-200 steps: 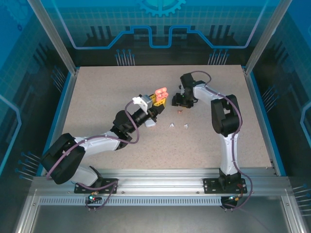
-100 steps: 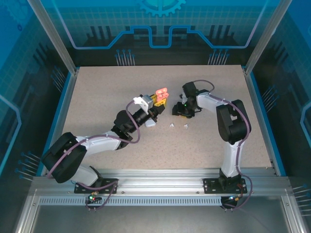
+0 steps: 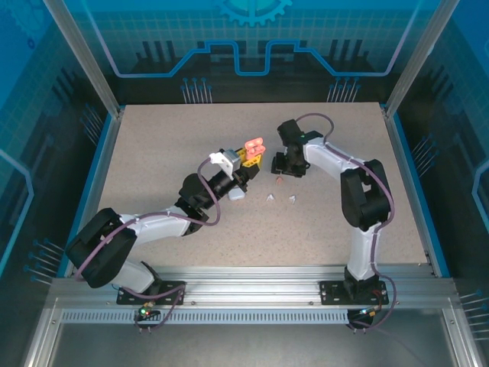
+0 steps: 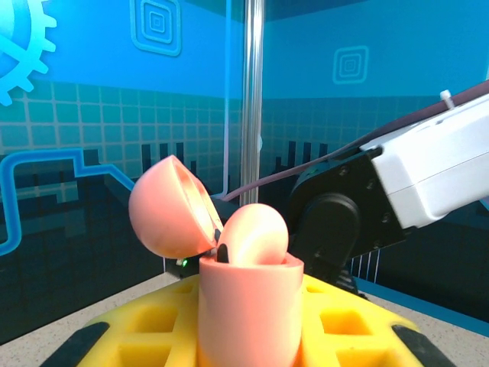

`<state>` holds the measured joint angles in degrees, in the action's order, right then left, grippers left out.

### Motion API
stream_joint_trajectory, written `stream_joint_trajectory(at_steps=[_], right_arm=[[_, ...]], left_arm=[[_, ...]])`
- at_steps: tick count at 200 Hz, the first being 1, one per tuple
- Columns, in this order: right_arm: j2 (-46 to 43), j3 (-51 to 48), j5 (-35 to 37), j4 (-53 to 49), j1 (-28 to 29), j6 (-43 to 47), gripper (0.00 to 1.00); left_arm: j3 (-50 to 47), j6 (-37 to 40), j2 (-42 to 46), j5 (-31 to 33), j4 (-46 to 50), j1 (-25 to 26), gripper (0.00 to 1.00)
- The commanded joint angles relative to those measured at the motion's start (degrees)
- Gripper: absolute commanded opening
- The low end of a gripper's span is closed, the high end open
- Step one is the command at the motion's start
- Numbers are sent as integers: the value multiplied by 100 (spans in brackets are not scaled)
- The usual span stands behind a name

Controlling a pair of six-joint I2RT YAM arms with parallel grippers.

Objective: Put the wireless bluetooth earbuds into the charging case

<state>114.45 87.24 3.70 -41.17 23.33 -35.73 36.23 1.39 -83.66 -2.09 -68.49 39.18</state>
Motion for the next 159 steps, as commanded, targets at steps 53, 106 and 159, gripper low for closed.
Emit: stream_joint_trajectory(at_steps=[53,106,159], right_arm=[[653,479,484,-754,254,-1609,53],[1014,845,578,-1038,282,-1820,52],[1258,1048,483,-1084,294,-1917,49]], left_arm=[[145,-76,-19,94,-366,33,0],[88,-86,-10,111,-454,34,0],[46,-112,-10,129,-499,29,0]])
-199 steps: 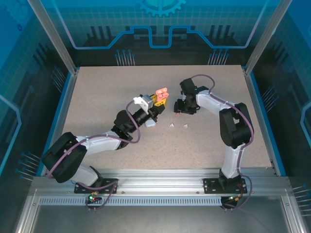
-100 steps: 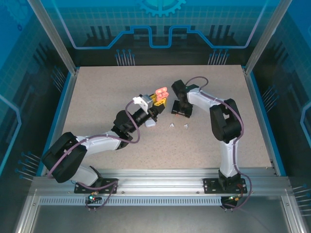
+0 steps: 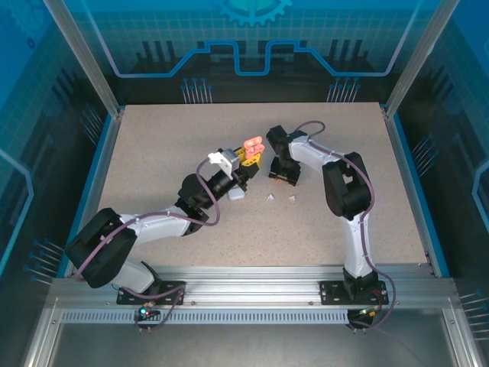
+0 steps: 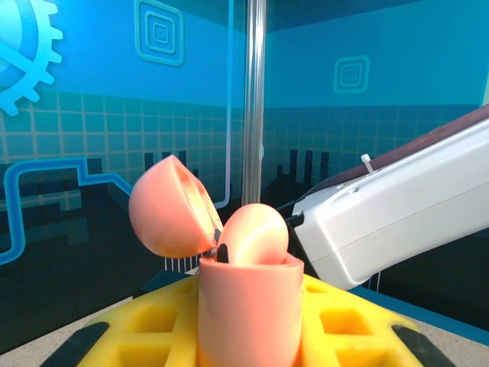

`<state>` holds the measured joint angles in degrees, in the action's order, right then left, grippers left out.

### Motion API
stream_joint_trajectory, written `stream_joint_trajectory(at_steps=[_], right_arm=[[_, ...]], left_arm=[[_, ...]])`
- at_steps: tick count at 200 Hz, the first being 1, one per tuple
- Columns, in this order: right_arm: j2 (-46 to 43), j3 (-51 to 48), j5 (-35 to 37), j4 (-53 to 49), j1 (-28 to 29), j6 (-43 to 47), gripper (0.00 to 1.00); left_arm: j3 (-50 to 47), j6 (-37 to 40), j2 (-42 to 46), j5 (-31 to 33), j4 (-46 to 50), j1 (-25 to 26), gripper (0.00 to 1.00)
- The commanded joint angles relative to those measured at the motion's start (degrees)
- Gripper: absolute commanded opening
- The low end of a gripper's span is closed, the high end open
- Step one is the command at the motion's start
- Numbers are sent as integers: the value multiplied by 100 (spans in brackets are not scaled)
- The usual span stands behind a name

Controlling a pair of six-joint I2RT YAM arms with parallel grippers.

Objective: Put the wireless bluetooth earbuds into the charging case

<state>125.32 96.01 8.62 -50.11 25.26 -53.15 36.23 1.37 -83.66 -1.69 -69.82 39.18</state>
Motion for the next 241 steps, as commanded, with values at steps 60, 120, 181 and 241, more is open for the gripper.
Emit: stream_joint_trajectory(at_steps=[60,120,181,241], right_arm=[[342,314,-72,-131,94,-118,42],[366,339,-240,-52,85,-159,30],[-198,-110,-159,319,8,-174,23],[-1259,-779,205,835,-46,58,23]], left_arm=[[-2,-100,34,115,-374,29,0],[33,-87,24,112,-339,25,0],[86,-93,-1,86,-284,31,0],[186,-56,20,19,-155,31,0]])
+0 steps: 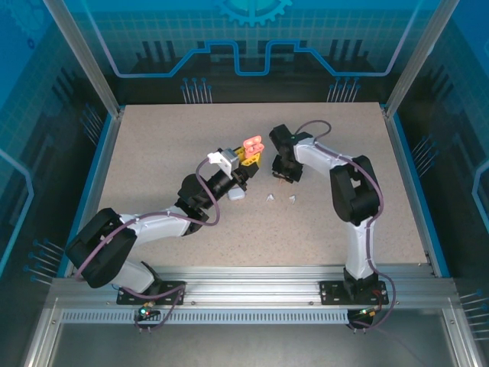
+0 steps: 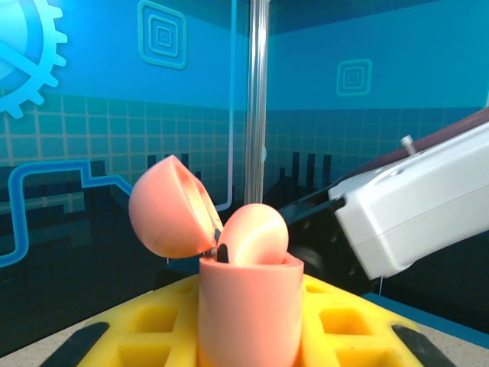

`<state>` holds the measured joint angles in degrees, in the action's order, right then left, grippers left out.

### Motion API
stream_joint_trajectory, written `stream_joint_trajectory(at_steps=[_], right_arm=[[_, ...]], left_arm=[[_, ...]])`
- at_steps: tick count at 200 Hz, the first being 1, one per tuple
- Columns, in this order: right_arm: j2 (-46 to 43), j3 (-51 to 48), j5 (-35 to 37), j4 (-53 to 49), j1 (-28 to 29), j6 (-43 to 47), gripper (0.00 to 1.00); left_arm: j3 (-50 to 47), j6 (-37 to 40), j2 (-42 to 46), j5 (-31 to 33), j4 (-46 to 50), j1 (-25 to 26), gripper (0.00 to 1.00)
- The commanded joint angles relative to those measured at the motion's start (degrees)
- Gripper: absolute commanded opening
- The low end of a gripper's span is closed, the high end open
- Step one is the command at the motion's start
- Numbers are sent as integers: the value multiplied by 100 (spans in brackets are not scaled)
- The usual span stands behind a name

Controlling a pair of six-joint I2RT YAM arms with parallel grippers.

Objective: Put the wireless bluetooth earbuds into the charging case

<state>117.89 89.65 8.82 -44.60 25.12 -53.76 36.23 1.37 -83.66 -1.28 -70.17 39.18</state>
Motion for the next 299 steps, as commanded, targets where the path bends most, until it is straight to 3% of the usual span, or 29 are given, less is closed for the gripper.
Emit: stream_joint_trajectory(at_steps=[1,90,156,219,299], right_arm=[[-532,-150,188,289,-33,124,23],[-2525,-763,534,668,-43,782,23],[-3958,-307,509,634,-17,1428,24],[-4608,-76,-40,1049,191,1535,26],[-4850,-225,-74,1352,866,1492,27]], left_arm=[[184,-57,18,-22,-120,30,0],[137,142,172,-227,60,33,0],[497,965,360,-815,653,31,0],[703,1196,127,-988,278,49,0],[1055,987,-150,-857,56,95,0]])
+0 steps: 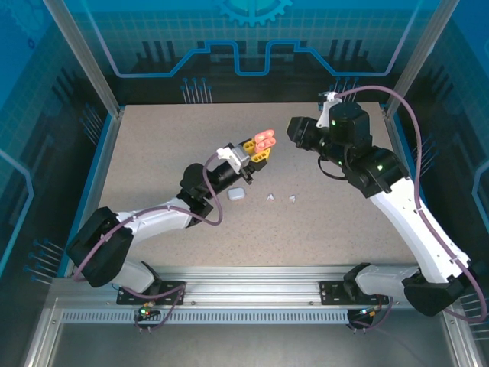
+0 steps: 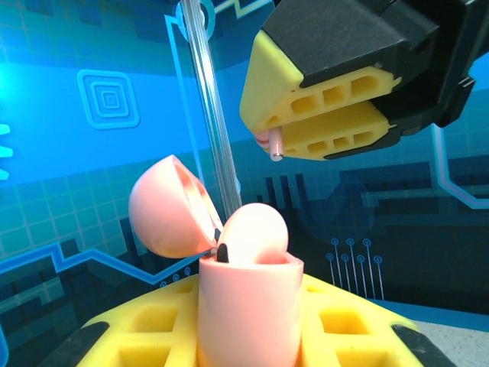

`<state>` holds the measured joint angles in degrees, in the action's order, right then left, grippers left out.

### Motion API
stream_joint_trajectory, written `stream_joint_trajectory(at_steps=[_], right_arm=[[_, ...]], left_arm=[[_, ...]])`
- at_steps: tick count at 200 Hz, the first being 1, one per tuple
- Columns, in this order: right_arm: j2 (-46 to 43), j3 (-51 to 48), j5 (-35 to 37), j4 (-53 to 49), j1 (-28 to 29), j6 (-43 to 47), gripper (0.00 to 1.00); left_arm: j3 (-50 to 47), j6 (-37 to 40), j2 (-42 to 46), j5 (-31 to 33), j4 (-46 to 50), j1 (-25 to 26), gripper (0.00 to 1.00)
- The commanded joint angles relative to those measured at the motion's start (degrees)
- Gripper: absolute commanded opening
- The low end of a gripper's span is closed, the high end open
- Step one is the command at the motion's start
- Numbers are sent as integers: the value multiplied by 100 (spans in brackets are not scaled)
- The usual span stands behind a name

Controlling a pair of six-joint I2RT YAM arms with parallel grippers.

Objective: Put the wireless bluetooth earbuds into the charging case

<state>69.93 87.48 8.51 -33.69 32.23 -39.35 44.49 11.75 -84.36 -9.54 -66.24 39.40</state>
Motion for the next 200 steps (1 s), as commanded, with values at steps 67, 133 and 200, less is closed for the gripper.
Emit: stream_joint_trajectory(at_steps=[67,133,200], right_arm=[[125,-113,-120,376,376,7,27],[167,-380,-137,406,442,-55,27],[253,-510,-88,406,483,106,26]], left_arm=[[315,-71,-107,5,-249,127,0],[351,-53,-116,29,-218,131,0],[358,-81,-125,66,-227,137,0]])
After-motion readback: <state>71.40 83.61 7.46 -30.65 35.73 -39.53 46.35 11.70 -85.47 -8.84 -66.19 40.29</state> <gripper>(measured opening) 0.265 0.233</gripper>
